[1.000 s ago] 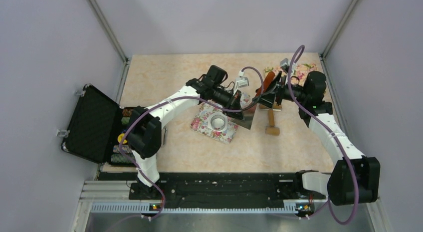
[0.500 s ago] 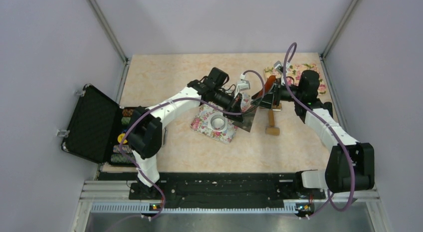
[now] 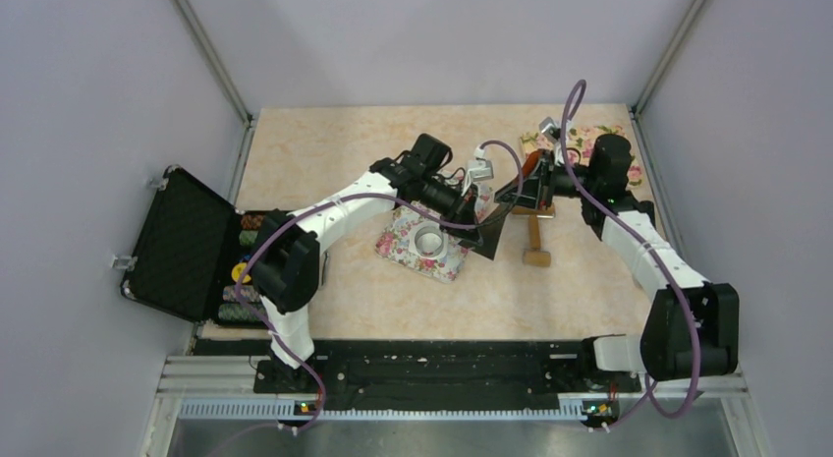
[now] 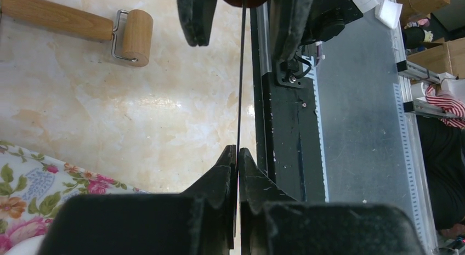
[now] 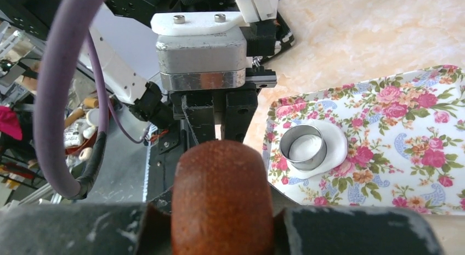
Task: Roll out the dumpling wrappers from the dough
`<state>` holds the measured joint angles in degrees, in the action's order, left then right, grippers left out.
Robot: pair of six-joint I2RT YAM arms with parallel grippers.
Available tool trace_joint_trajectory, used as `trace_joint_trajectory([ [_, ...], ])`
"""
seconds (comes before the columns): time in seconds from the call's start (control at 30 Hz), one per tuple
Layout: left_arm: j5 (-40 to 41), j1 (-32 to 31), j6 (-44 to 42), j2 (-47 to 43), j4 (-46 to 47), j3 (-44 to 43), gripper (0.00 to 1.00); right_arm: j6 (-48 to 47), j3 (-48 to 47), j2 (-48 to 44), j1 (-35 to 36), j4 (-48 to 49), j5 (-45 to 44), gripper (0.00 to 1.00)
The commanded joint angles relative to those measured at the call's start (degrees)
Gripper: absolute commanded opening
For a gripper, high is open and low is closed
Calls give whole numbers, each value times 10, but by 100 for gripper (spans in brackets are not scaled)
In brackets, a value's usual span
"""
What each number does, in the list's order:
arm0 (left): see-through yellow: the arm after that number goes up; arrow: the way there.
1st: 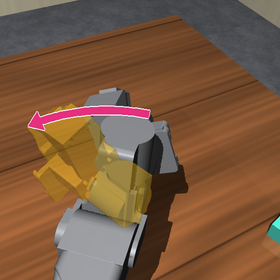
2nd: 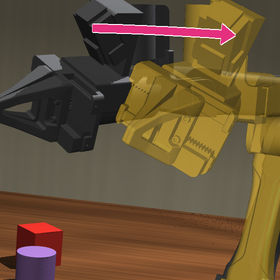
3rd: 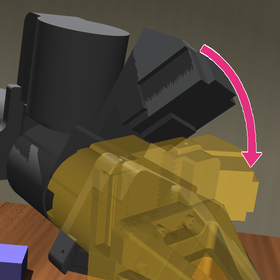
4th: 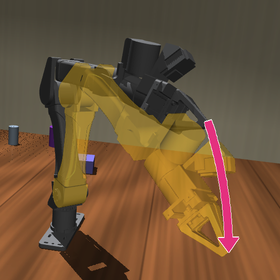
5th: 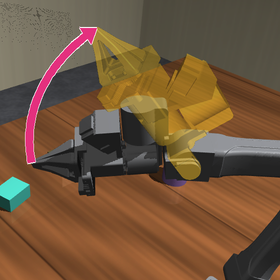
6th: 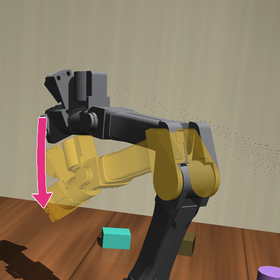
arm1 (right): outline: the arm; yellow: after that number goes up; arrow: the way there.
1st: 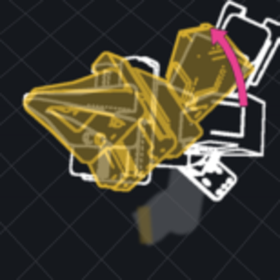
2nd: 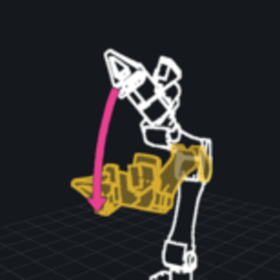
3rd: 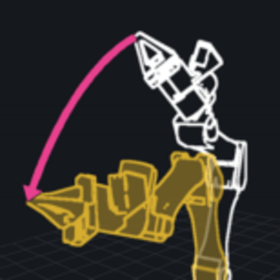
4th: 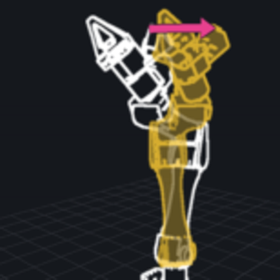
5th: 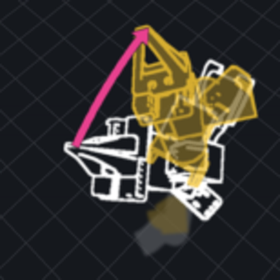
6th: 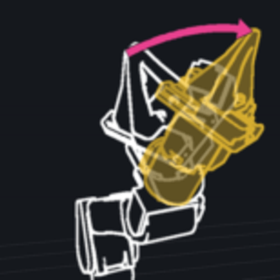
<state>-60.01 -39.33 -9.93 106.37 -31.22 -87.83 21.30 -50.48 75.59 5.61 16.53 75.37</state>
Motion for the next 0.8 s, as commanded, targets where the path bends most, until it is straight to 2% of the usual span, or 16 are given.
trace_joint_trajectory([
  [0.0,9,0,12,-18,8,-6,15,-96,-41,-32,6,-60,-30,0],
  [0.1,13,9,11,-30,0,-14,53,-113,-43,-56,7,-84,-85,0],
  [0.2,15,38,11,-58,2,-15,88,-152,-49,-77,7,-118,-167,0],
  [0.23,16,51,15,-69,6,-14,96,-167,-51,-84,8,-132,-192,0],
  [0.3,25,83,22,-87,16,-13,99,-190,-55,-94,12,-147,-235,0],
  [0.4,99,135,50,-94,38,-14,99,-254,-65,-104,35,-195,-289,0],
  [0.5,242,170,69,-75,50,-20,99,-278,-56,-114,68,-205,-320,0],
  [0.6,380,178,62,-31,39,-36,98,-311,-47,-120,124,-219,-363,0],
  [0.7,465,178,63,21,22,-55,96,-353,-36,-124,188,-222,-424,0],
  [0.77,490,179,67,51,15,-68,94,-365,-33,-120,218,-218,-451,0],
])
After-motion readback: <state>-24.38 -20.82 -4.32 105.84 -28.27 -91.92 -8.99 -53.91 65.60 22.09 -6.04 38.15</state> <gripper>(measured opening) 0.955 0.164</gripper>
